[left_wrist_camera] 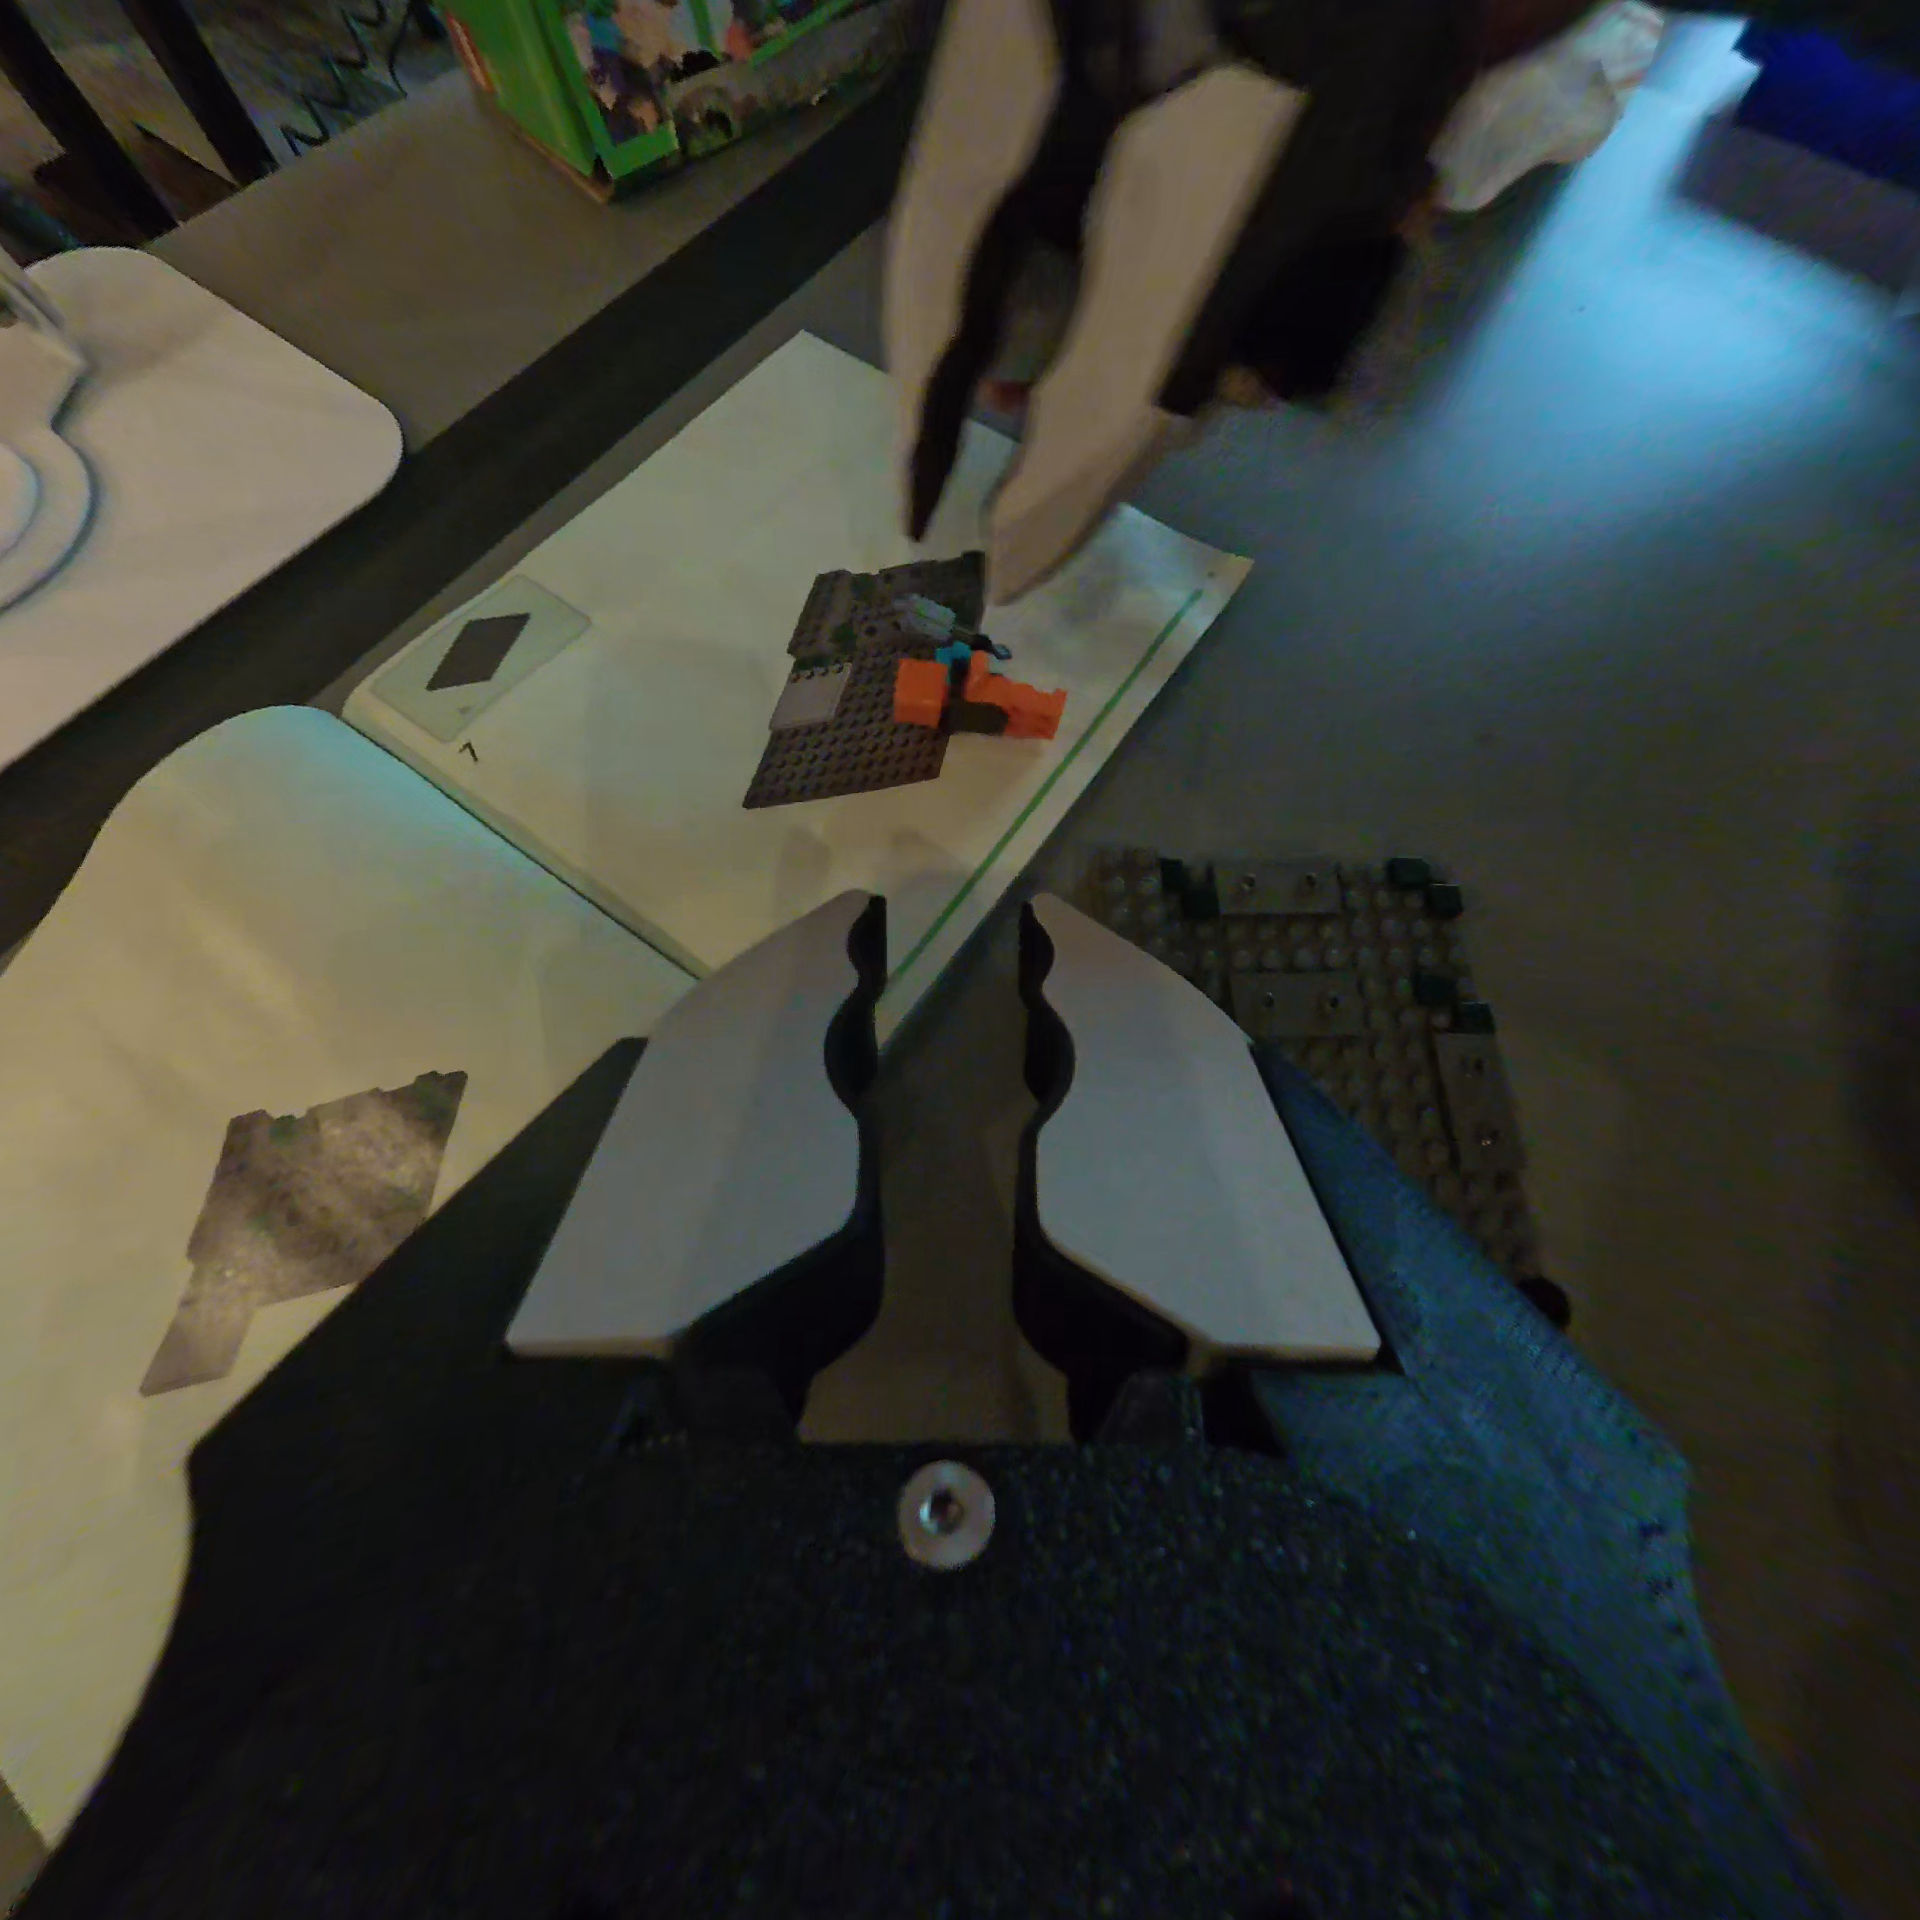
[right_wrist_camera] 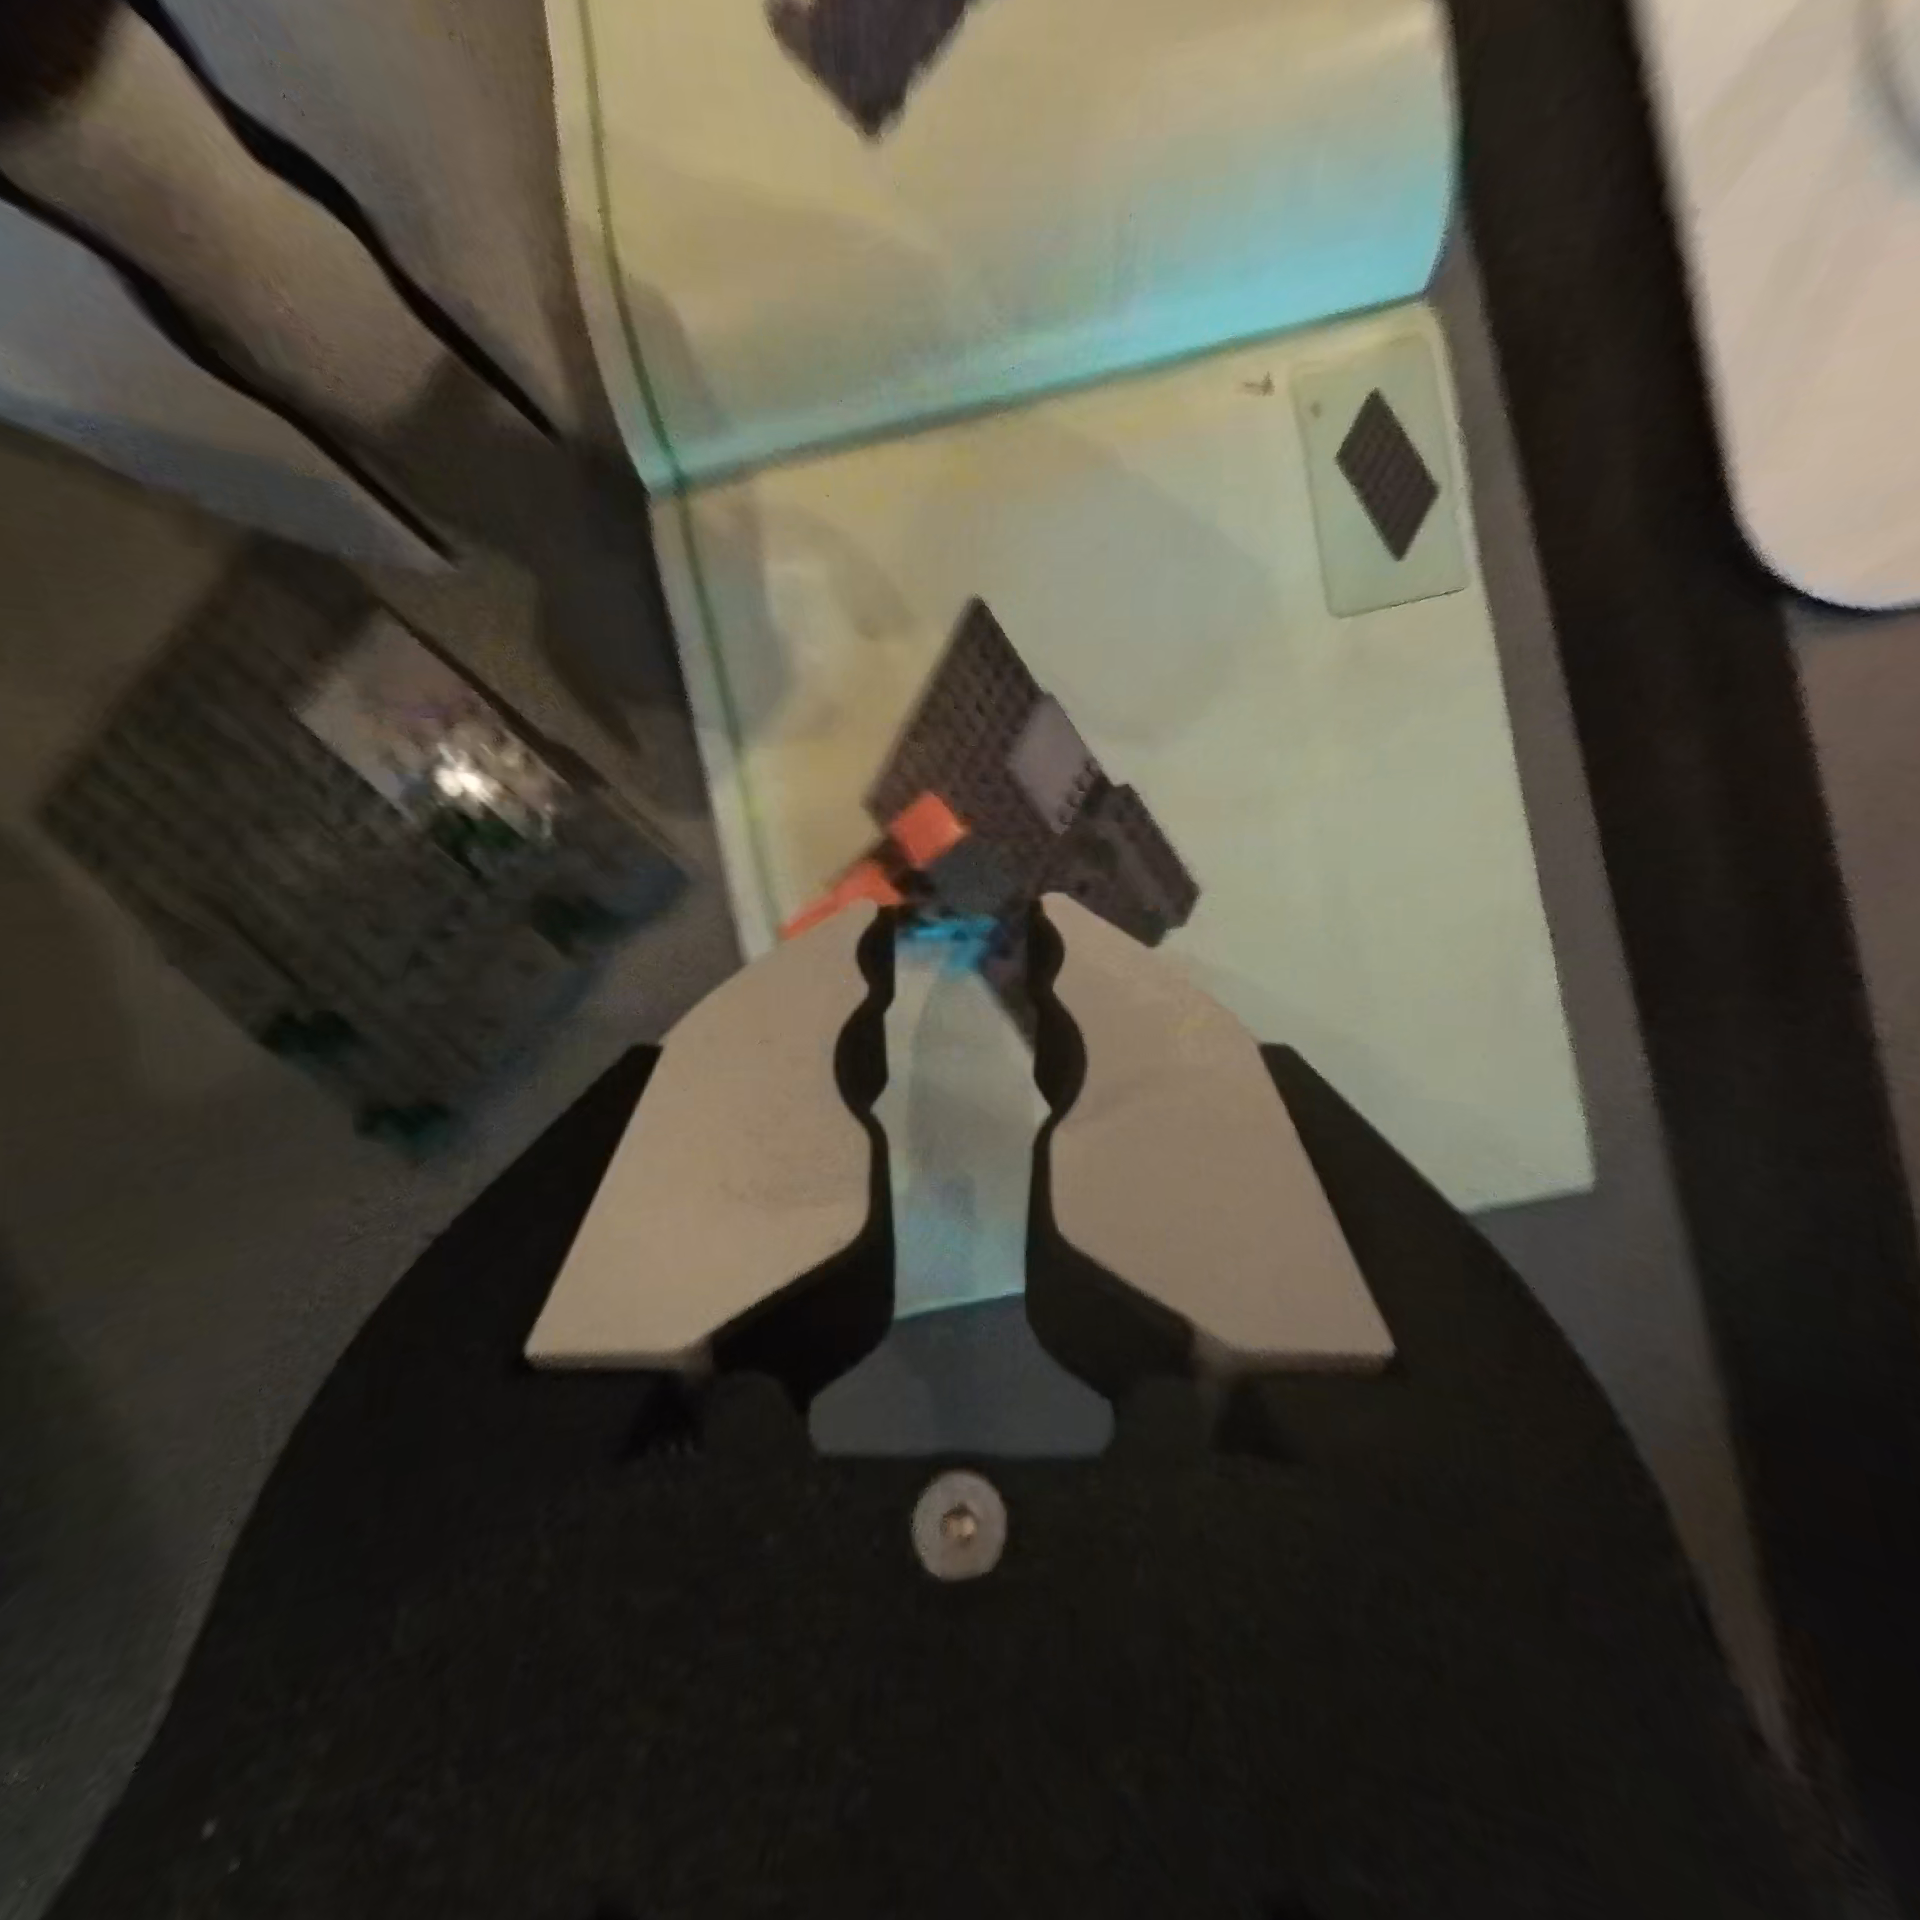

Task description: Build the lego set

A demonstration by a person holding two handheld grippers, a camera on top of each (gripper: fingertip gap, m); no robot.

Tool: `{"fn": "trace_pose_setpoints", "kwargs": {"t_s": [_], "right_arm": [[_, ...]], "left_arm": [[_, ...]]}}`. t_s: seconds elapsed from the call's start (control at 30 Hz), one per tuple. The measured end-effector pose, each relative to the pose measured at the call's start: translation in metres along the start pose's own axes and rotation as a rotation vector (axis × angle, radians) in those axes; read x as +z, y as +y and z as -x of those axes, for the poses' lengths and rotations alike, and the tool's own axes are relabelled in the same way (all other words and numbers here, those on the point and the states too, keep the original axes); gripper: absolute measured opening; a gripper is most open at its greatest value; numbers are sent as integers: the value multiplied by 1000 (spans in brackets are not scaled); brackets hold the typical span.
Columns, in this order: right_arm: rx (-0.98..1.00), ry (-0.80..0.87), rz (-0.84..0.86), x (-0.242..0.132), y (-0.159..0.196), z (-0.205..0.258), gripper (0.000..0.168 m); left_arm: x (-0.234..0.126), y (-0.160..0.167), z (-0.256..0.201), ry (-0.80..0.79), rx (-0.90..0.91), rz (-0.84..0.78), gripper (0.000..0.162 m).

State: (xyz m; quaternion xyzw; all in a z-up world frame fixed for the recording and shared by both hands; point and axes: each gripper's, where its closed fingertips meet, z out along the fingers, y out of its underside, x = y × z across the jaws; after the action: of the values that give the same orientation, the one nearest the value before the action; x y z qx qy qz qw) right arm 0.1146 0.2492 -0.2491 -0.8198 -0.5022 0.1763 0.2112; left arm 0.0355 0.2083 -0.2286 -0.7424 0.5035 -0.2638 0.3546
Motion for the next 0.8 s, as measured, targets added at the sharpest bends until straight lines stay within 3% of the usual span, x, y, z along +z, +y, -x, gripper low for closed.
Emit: {"fn": "trace_pose_setpoints", "kwargs": {"t_s": [0.1,0.27,0.5,0.8], "right_arm": [[-36,-77,44,10,7,-16,19],[-10,-270,19,21,7,1,12],[-136,-282,-9,28,-7,31,14],[-203,-294,100,28,-13,27,24]], "left_arm": [[-2,2,-2,5,15,-1,24],[-4,6,-2,16,35,-4,24],[3,11,-3,36,24,8,24],[5,12,-7,33,39,17,24]]}}
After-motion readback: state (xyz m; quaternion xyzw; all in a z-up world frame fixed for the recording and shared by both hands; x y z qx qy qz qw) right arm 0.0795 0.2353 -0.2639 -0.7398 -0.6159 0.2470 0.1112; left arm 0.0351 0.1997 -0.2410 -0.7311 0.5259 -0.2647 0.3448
